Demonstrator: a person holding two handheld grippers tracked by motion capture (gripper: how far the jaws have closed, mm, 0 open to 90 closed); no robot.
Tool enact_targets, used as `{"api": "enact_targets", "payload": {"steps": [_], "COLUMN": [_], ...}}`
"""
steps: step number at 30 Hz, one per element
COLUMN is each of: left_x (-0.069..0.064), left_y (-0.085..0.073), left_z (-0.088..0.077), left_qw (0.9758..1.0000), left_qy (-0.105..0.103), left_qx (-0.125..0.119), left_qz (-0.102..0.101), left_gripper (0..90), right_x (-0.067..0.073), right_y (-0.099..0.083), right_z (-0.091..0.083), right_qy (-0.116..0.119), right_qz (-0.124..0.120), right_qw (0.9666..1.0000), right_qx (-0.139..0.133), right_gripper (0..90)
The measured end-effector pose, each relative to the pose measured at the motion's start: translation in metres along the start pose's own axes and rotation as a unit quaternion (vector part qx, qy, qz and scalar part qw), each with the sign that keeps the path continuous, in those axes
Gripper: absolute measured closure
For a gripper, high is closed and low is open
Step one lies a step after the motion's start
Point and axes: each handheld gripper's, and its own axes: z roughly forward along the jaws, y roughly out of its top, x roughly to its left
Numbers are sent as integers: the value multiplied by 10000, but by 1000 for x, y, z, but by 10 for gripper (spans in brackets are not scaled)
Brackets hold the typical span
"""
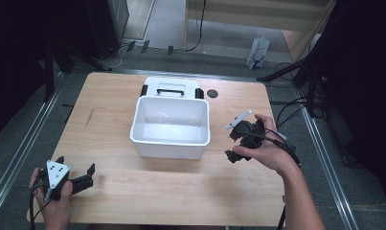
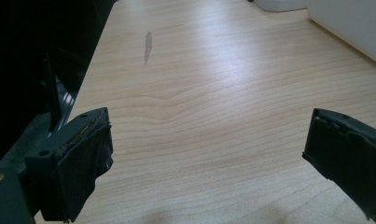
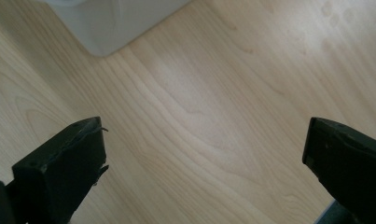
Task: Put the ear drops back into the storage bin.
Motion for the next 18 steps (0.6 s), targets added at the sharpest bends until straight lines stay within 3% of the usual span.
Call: {"api": "enact_targets", "payload": {"steps": [7,14,18], "left_x": [0,0,0], "left_y": [0,0,0], "left_z": [0,0,0], "left_qw": [10000,10000,10000], "left_qy": [-8,-2,2], "left_qx": [-1,-2,2], "left_qz": [-12,8,15], "left_gripper": [16,16,16], "right_x": [4,6,7], "right_y": [-29,-57,-73], "right_z": [21,31,37], "right_qy": [70,-1,-54], "right_qz": [129,371,503], "right_qw": [9999,9985,9977], "right_qx": [43,-410,-457], "right_gripper": [0,0,0]}}
